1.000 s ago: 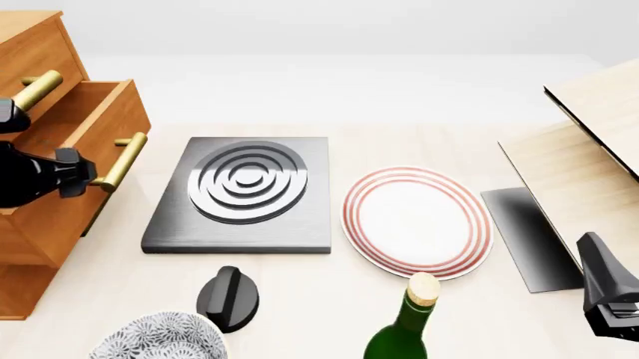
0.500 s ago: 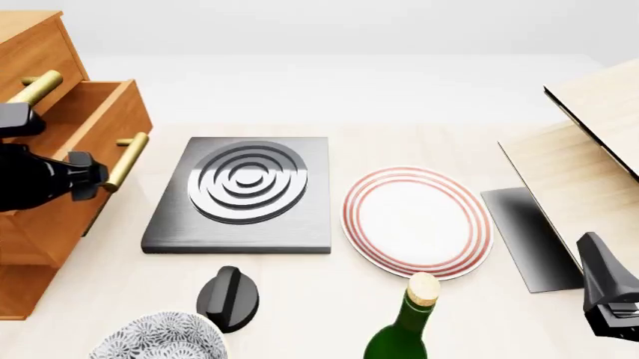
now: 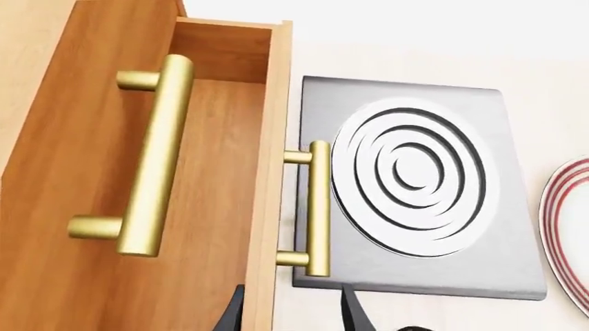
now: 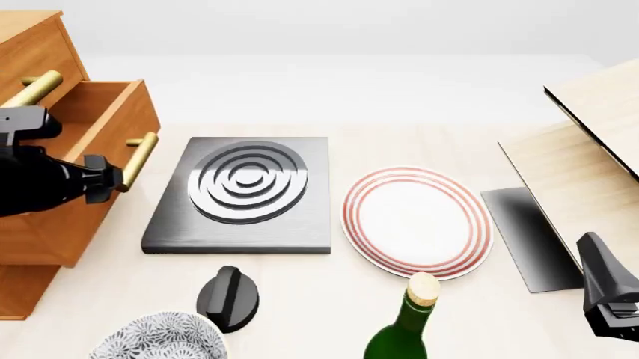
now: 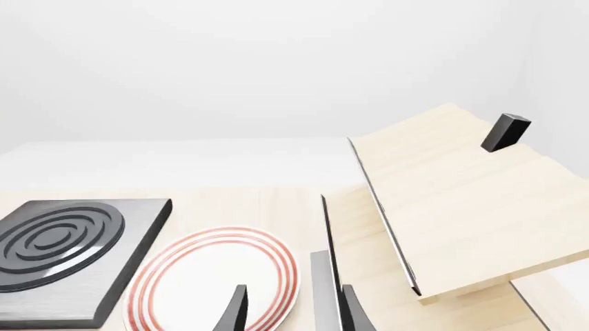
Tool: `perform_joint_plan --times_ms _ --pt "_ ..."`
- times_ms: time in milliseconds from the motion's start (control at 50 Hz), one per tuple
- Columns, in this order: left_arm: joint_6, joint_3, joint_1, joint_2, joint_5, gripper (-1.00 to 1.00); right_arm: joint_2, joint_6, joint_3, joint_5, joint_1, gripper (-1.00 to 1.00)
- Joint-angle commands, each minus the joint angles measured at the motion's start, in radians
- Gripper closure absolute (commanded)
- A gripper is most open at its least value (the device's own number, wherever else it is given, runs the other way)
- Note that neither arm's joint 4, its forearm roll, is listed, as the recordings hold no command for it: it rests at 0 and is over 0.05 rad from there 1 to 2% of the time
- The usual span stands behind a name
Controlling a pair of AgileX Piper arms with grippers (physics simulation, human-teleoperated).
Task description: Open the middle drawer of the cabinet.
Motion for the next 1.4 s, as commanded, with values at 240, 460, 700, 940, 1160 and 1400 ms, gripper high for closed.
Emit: perform_joint_plan --times_ms 240,460,700,940,1160,1400 --pt "-0.017 0.000 -0.096 0.007 -0.008 -1.00 -0.007 -0.004 0.001 0.002 0.002 -1.00" --pt "-0.026 -0.007 -0.154 0.007 -0.011 -1.00 -0.008 -0.004 0.001 0.002 0.001 -1.00" --pt "-0.028 -0.019 -0.203 0.006 -0.006 -1.00 -0.007 -0.004 0.001 0.002 0.001 -1.00" --pt "-0.037 -0.025 -0.246 0.024 -0.020 -1.00 -0.007 -0.004 0.001 0.002 0.002 -1.00" --pt "-0.037 -0.035 -0.270 0.036 -0.026 -1.00 -0.005 -0.004 0.000 0.001 0.001 -1.00" --pt "-0.043 -0.045 -0.314 0.046 -0.028 -1.00 -0.005 -0.004 0.000 0.001 0.001 -1.00"
